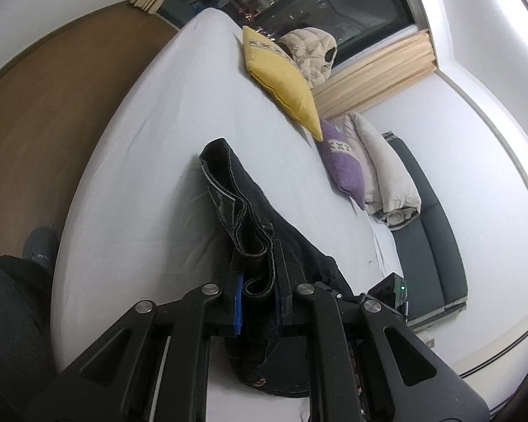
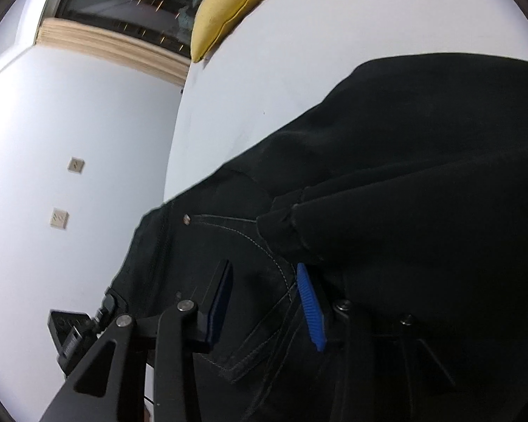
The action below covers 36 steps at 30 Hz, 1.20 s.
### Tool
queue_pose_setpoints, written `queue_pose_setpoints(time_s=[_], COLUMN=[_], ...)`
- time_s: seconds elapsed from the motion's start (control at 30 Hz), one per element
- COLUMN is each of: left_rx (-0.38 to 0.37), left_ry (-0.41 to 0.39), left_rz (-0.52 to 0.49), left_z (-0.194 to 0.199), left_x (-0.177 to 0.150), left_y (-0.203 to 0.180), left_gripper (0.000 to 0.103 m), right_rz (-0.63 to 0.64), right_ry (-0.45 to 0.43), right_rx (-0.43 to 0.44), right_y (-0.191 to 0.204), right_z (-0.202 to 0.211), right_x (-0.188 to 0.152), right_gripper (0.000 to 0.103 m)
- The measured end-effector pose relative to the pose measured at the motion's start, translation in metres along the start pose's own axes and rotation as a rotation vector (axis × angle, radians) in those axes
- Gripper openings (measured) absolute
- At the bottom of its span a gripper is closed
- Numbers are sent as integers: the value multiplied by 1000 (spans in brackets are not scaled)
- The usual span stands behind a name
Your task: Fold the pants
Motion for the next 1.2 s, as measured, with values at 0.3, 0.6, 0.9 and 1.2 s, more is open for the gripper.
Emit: queue_pose_setpoints(time_s=[0.3, 0.6, 0.9, 1.2], left_rx=[-18, -13, 31, 15], left_ry=[29, 262, 455, 434], left_rz=[-211, -614, -913, -955], left_z=[-4, -97, -150, -146], left_x=[-20, -146, -280, -285], left_y=[-76, -191, -205, -221], left_gripper=[10, 10, 10, 10], right_rz=[-101, -153, -136, -7], right_ry=[-71, -168, -107, -63], right_rx=[159, 275, 251, 108], right_y=[0, -46, -81, -83], right_z=[43, 127, 147, 151], right_x=[8, 15, -1, 5], right_gripper=[100, 103, 103, 25])
Point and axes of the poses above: each gripper's, at about its wrist camera, not at the fingertips, and z roughly against the way its jaws point, y to its left, x to its top, the point moved 4 cm from there along -z, roughly the way its jaws point, and after that the axes turned 10 degrees about z, right-handed, at the moved point
